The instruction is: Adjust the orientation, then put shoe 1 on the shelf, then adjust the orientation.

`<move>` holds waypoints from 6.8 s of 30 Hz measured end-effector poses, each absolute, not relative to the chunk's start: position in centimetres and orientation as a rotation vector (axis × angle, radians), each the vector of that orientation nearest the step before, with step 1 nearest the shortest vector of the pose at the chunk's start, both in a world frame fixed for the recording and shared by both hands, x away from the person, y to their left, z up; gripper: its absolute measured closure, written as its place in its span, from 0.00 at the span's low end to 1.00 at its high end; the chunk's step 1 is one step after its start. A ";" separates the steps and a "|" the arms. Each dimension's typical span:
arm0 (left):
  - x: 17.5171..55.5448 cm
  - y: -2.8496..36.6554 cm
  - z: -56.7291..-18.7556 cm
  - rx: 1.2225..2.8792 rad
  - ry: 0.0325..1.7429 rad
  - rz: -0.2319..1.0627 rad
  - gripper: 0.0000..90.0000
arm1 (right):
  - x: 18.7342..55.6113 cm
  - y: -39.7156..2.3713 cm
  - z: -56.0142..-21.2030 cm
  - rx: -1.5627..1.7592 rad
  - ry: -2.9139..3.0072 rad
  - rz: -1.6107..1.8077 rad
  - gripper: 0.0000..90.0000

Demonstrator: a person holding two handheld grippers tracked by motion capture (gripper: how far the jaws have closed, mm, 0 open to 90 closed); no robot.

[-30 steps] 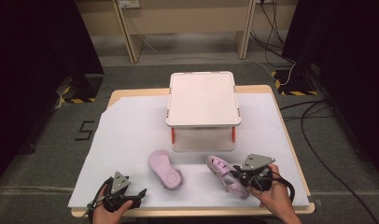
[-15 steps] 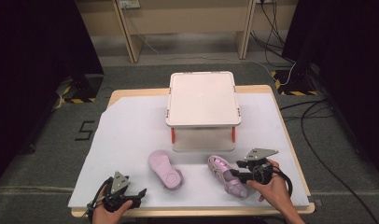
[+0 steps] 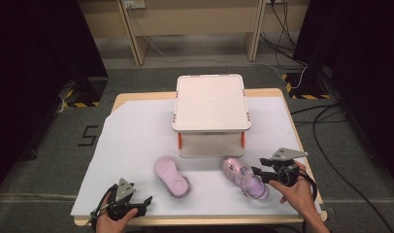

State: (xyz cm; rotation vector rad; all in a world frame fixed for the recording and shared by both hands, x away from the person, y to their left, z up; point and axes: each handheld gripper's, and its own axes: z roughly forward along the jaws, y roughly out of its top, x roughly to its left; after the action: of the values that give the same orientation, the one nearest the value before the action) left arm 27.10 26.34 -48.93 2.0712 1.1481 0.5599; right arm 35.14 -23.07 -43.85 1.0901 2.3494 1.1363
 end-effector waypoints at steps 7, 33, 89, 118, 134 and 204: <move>27.1 26.3 -48.9 2.076 1.147 0.554 0.19 | 35.1 -25.7 -44.0 1.170 2.292 1.196 0.50; 27.4 26.3 -49.0 2.075 1.142 0.553 0.19 | 33.2 -22.7 -45.7 0.852 2.441 1.114 0.40; 27.2 26.4 -49.0 2.080 1.131 0.555 0.19 | 39.5 -9.4 -44.5 0.440 2.232 1.007 0.92; 27.2 26.2 -49.0 2.085 1.127 0.554 0.19 | 36.7 -12.7 -43.9 0.717 2.262 1.276 0.37; 27.2 26.2 -49.0 2.089 1.121 0.554 0.19 | 36.4 -11.0 -48.9 0.778 2.433 1.135 0.56; 27.3 26.4 -49.1 2.085 1.148 0.550 0.19 | 36.0 -2.6 -45.0 0.836 2.535 1.579 0.37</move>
State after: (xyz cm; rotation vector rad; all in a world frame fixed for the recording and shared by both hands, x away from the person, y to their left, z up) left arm 27.30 26.44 -49.15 2.0845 1.1480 0.5504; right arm 36.04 -2.60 -45.03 0.8362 2.5347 1.5787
